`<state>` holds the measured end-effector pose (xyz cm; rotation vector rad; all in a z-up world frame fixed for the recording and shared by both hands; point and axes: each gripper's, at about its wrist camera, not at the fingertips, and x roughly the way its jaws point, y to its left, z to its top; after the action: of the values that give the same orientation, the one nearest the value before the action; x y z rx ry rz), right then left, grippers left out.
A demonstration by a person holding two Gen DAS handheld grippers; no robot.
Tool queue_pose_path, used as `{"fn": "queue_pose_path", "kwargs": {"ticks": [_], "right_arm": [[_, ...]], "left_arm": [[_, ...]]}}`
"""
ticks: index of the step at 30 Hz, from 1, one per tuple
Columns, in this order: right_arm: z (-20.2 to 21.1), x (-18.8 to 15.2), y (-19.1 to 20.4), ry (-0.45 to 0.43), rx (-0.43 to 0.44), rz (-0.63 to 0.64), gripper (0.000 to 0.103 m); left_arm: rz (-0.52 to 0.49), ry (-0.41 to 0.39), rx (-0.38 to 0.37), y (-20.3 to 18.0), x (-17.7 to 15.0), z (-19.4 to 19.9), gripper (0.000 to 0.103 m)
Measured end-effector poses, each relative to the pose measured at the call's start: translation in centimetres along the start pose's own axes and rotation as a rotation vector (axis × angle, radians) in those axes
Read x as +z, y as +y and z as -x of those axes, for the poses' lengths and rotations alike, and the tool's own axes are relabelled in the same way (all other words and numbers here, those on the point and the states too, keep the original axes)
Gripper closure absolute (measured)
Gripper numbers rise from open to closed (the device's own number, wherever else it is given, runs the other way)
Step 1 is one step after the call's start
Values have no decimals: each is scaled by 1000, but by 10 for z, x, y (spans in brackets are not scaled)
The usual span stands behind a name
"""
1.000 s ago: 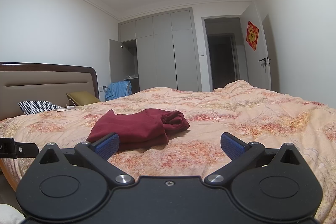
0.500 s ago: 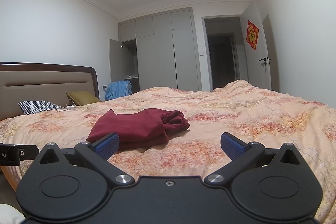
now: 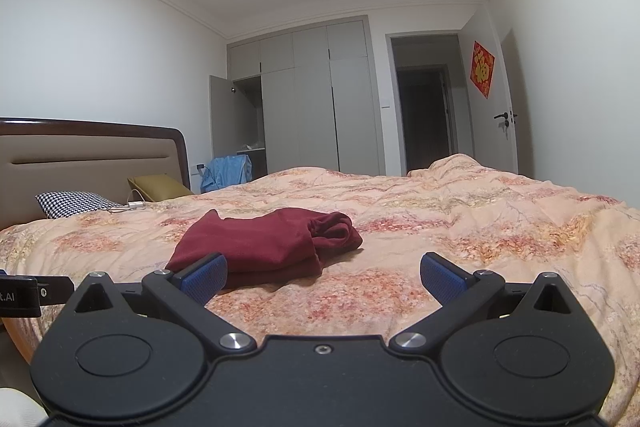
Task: Fold small clothes
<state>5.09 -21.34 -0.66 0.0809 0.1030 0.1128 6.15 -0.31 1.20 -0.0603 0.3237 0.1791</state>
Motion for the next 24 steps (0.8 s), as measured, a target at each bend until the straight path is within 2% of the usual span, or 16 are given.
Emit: {"fn": "queue_pose_path", "kwargs": {"ticks": [24], "right_arm": [[0, 0, -1, 1, 0, -1, 0]], "left_arm": [[-4, 15, -6, 1, -2, -1, 0]]}}
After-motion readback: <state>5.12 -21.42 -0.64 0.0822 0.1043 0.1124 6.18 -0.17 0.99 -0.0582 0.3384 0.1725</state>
